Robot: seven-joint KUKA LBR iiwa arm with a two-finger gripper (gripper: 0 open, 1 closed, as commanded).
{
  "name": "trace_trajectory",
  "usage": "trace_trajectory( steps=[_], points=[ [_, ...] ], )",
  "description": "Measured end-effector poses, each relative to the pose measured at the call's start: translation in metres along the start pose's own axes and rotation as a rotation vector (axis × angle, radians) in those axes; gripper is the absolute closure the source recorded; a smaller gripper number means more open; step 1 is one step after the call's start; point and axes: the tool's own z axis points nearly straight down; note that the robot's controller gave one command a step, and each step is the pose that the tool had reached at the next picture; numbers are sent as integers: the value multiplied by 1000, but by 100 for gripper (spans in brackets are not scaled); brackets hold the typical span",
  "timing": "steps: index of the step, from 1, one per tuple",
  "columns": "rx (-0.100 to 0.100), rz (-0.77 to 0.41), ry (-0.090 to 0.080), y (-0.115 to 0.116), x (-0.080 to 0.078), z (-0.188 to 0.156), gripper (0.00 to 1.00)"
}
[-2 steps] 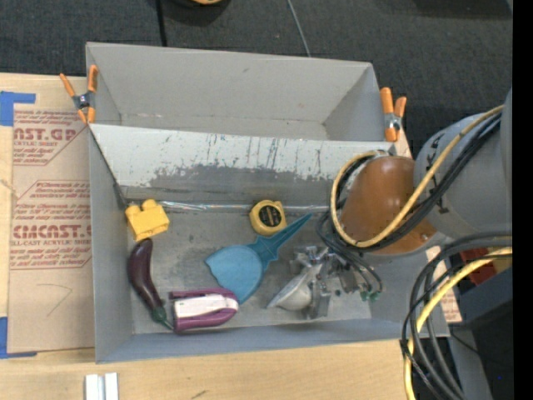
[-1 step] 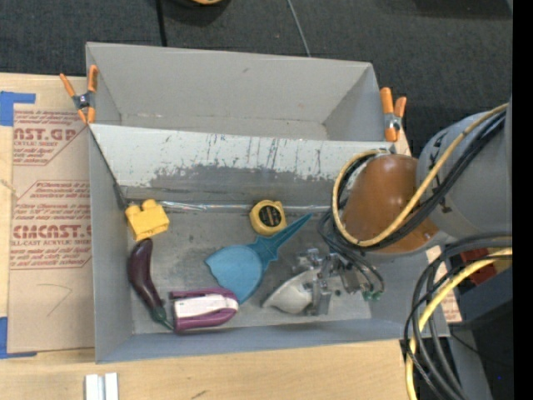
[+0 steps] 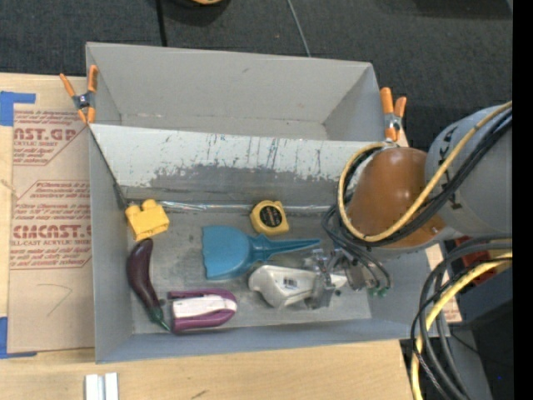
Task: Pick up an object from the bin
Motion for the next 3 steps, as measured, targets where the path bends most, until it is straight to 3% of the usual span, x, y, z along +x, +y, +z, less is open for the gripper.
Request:
trace_trajectory(
  steps=[1,3],
  points=[
    [2,0,-7,0,-2,-13,100],
    [1,0,-1,0,-1,-25,100]
  ],
)
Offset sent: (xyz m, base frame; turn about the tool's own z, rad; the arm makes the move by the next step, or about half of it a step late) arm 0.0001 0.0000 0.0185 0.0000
